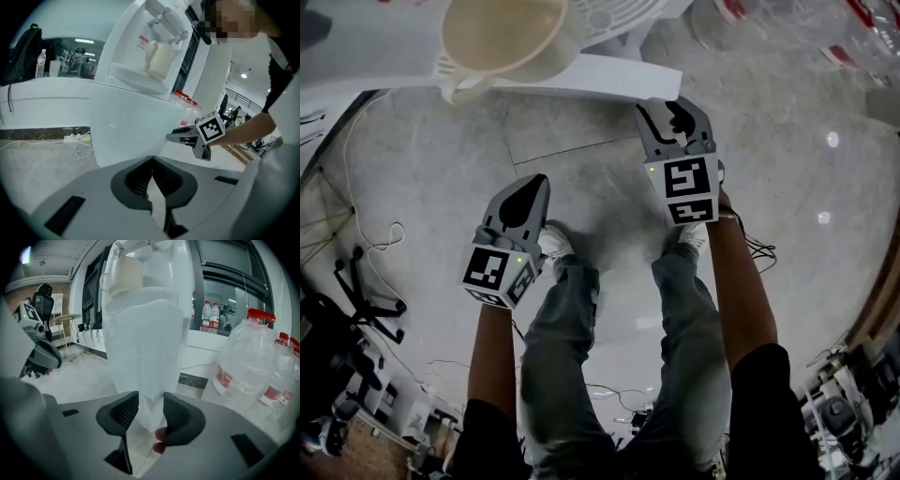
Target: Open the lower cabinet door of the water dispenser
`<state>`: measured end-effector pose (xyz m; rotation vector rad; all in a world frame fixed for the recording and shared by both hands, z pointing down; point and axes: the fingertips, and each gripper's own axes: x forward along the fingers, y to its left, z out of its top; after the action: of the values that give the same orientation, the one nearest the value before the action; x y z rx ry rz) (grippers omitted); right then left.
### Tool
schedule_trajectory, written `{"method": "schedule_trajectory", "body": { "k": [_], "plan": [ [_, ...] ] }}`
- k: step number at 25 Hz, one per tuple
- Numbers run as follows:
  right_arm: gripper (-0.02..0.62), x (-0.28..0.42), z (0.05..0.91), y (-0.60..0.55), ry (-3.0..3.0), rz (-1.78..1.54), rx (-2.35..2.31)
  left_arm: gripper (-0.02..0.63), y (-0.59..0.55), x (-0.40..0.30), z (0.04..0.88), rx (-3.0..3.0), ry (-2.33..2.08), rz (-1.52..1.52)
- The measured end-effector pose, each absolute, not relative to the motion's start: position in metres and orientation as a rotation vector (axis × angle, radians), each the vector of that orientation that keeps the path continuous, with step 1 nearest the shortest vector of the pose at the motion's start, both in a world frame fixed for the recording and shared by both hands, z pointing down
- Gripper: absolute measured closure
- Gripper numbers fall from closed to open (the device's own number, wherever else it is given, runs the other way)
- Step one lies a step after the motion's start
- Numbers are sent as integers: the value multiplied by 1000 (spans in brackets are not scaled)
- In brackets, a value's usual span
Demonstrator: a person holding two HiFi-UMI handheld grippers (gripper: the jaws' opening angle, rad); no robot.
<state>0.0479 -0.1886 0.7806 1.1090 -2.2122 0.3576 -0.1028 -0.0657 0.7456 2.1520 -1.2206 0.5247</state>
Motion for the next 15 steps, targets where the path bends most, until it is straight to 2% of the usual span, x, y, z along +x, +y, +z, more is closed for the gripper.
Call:
{"method": "schedule_trajectory", "body": {
  "k": [7,15],
  "plan": [
    [420,43,780,-168,-2166,421,1237,595,-71,-123,729,2220,-1196,547],
    [437,38,779,-138,-2145,455,1334,595,-23,-145,739,2173,-1180,591]
  ]
}}
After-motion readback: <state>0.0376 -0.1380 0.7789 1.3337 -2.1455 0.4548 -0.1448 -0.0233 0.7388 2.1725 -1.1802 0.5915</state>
